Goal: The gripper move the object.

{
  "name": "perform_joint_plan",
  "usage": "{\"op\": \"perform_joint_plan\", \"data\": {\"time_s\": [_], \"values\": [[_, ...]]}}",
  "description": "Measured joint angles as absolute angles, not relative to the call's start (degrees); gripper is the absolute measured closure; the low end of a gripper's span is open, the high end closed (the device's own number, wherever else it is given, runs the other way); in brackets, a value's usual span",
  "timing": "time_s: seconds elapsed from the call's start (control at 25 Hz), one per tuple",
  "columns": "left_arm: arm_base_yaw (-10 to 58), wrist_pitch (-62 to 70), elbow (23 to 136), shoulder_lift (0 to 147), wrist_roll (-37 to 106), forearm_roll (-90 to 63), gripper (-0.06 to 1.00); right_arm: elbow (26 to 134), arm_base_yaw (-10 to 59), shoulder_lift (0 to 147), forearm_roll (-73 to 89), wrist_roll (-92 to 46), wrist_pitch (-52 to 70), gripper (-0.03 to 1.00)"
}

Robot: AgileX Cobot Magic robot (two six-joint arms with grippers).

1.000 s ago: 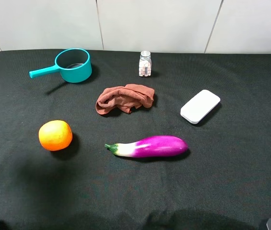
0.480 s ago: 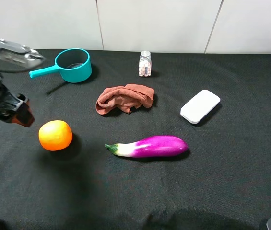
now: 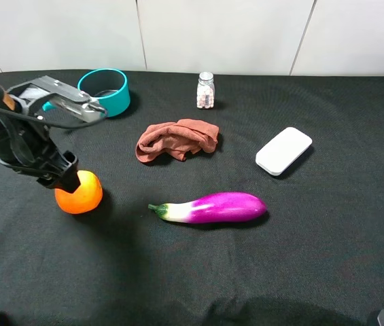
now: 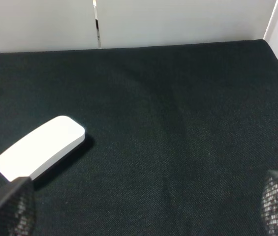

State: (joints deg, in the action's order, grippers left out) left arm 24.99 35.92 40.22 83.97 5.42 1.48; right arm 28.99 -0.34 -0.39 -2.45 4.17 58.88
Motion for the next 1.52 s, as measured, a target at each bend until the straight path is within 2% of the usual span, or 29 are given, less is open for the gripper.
{"op": "perform_joint_plan", "data": {"time_s": [0.52,0.88,1.24,1.52], "values": [[26.5,33.7,40.3,89.4,7.4,3.2,0.15,29.0,-0.3,-0.4,-2.4,4.2,58.9,0.27],[26.5,33.1,40.3,89.4,15.2,4.4,0.15,29.0,-0.3,-0.4,-2.4,4.2,58.9,0.27],[26.5,32.5,40.3,90.6,17.3,4.2,0.15,29.0,-0.3,-0.4,-2.4,4.2,58.9,0.27],[28.9,32.7,41.2,92.1,20.2,4.2,0.15,29.0,-0.3,-0.4,-2.4,4.2,58.9,0.27]]}}
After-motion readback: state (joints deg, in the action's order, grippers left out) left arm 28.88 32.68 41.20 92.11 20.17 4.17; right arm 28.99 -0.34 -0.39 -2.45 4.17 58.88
